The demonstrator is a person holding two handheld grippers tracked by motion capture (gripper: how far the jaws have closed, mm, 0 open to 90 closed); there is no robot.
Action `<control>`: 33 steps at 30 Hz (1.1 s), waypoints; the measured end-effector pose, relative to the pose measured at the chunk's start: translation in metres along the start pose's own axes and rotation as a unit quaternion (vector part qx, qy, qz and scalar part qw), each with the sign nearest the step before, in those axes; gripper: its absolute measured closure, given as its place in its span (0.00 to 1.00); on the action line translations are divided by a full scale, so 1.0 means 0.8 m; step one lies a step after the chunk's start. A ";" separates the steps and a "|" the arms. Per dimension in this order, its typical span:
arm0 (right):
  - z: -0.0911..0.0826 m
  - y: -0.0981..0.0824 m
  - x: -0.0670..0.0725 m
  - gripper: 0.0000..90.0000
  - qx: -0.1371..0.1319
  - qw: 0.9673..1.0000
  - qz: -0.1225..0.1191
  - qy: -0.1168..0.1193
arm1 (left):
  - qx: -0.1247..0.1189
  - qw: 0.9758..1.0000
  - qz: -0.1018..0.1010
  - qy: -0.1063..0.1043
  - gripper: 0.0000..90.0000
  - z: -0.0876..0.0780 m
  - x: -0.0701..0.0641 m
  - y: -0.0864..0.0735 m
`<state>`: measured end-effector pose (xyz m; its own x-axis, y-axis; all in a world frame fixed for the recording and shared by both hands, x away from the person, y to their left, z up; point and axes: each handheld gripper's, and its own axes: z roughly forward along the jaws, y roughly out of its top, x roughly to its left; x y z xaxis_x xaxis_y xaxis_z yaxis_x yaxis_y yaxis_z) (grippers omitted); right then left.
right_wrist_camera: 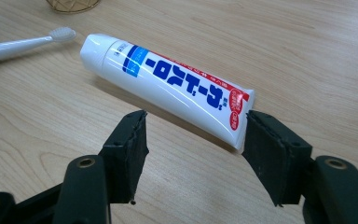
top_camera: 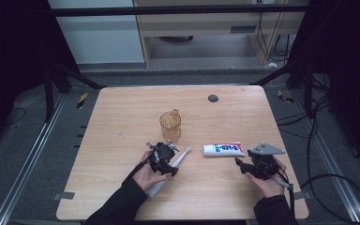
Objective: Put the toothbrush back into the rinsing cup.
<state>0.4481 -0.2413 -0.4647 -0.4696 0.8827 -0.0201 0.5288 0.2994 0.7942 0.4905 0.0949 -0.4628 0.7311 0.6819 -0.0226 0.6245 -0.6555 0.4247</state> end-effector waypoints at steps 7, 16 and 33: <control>0.000 0.000 0.000 0.44 0.000 1.000 0.000 0.000 | 0.008 1.000 -0.002 -0.005 0.60 0.004 0.002 0.000; 0.000 0.000 0.001 0.44 0.002 1.000 -0.001 -0.001 | 0.012 1.000 -0.003 -0.007 0.67 0.009 0.002 0.000; 0.000 0.000 0.001 0.44 0.001 1.000 -0.003 -0.002 | 0.019 1.000 0.004 -0.001 0.73 0.011 -0.001 0.003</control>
<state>0.4480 -0.2408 -0.4644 -0.4696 0.8825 -0.0266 0.5280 0.3049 0.7927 0.4938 0.0903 -0.4699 0.7367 0.6759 -0.0202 0.6282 -0.6731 0.3902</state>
